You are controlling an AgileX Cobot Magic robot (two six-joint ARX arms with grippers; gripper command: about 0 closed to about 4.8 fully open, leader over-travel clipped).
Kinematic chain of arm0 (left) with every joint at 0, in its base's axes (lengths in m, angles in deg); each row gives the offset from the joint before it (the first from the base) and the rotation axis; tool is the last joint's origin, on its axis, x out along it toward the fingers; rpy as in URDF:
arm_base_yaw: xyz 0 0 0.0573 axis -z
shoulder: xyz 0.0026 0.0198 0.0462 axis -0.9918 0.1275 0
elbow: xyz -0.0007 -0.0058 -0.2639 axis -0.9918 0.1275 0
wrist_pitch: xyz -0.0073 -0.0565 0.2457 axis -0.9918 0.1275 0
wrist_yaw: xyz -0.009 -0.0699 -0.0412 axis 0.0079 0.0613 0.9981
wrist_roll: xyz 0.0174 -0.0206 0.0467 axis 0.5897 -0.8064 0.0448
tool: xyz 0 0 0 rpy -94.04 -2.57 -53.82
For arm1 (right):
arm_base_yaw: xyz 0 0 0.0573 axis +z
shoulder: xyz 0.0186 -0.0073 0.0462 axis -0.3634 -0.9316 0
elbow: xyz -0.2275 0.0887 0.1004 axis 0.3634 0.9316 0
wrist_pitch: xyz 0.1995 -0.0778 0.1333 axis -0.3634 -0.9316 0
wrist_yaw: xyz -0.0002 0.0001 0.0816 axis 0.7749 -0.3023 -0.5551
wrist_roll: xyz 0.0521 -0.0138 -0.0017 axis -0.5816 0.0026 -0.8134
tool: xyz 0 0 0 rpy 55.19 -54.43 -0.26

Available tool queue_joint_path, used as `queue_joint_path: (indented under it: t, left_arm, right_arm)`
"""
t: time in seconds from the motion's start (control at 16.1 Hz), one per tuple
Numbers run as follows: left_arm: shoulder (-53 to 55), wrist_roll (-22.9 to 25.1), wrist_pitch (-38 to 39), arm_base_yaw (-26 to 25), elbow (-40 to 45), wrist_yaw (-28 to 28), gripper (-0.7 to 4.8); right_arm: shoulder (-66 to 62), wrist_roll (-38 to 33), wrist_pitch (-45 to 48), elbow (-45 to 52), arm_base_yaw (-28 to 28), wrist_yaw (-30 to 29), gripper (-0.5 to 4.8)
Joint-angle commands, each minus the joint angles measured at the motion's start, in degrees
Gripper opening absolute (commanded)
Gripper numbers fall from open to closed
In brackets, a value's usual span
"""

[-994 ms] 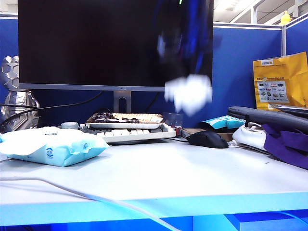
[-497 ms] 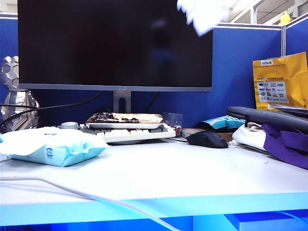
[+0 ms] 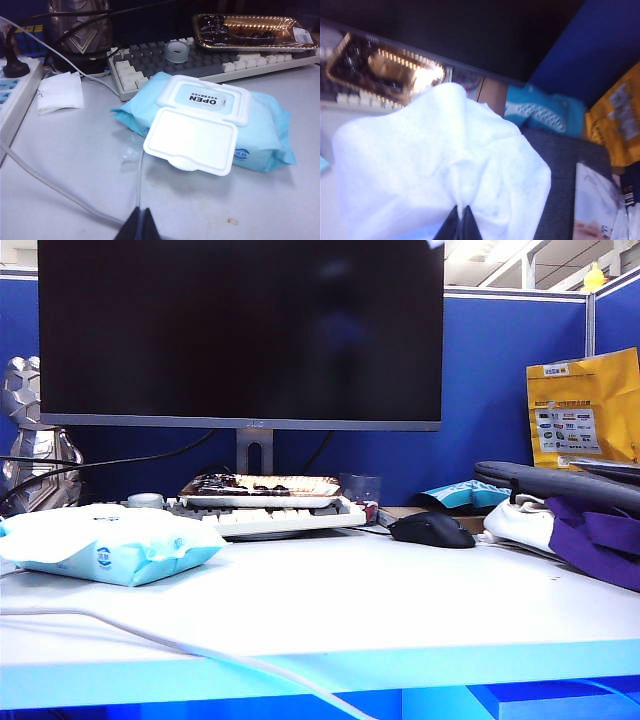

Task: Use the wet wipes on the table to wipe the cherry juice off the table, then put the wipes back on the table.

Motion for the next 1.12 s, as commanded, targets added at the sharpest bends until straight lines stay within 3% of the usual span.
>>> queue_joint_path:
  t: [0.06,0.87,0.99,1.12]
  left_arm:
    - [-0.2,0.2,0.7,0.0,0.0,0.2,-0.05]
    - [-0.2,0.2,0.7,0.0,0.0,0.2,-0.05]
    - [-0.2,0.2,0.7,0.0,0.0,0.2,-0.05]
    - [-0.2,0.2,0.7,0.0,0.0,0.2,-0.05]
  right_arm:
    - [4.0,-1.7,0.5,-0.3,0.0,-0.5,-0.01]
    - [21.5,-2.9,1.5,0.9,0.1,-4.0,-0.01]
    - [21.9,-0.7,8.3,8.3,0.1,-4.6,-0.01]
    - [23.4,1.2,21.1,22.1,0.1,-5.1,-0.01]
